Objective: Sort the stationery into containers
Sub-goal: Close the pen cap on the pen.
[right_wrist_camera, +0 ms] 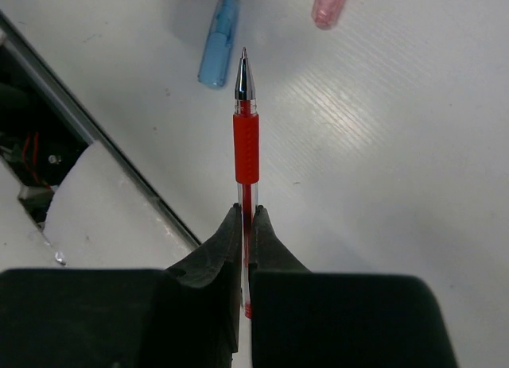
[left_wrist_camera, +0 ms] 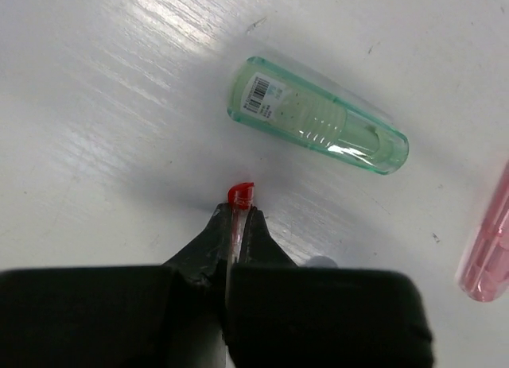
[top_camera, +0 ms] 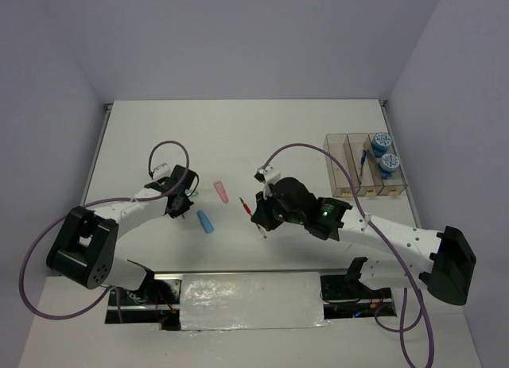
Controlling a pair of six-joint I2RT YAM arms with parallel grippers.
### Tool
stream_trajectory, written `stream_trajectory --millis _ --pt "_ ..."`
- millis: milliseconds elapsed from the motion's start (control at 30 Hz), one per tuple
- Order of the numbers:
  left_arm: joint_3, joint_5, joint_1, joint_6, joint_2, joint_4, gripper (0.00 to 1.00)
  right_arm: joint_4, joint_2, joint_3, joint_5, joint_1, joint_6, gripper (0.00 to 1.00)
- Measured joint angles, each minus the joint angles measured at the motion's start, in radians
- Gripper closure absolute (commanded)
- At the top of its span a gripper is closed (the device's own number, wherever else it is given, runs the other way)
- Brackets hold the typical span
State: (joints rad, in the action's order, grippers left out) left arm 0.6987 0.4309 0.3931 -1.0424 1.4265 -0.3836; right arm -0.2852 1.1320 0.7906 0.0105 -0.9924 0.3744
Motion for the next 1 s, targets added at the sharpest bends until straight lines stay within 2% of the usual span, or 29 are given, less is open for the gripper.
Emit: stream_trajectory --millis 133,267,500,667,1000 --pt "-0.054 -0.038 -0.003 0.022 -0.086 0.018 1.0 0.067 0.0 -0.016 -0.062 -0.001 0.003 1.0" --pt "-0.115 -0.119 -0.003 0.052 -0.261 0.01 1.0 0.186 0.011 -0.073 -0.112 -0.019 0.032 1.0" --pt "-0.095 -0.255 -0.002 0.094 -0.612 0.015 1.0 0.363 0.193 -0.089 -0.077 -0.117 0.18 1.0" --pt "-0.019 -0.312 0.001 0.103 -0.677 0.006 1.0 0.443 0.3 -0.059 -0.043 -0.183 0.243 1.0" --pt "-0.016 -0.38 0.002 0.105 -0.775 -0.036 1.0 0.562 0.327 0.016 0.036 -0.208 0.333 1.0"
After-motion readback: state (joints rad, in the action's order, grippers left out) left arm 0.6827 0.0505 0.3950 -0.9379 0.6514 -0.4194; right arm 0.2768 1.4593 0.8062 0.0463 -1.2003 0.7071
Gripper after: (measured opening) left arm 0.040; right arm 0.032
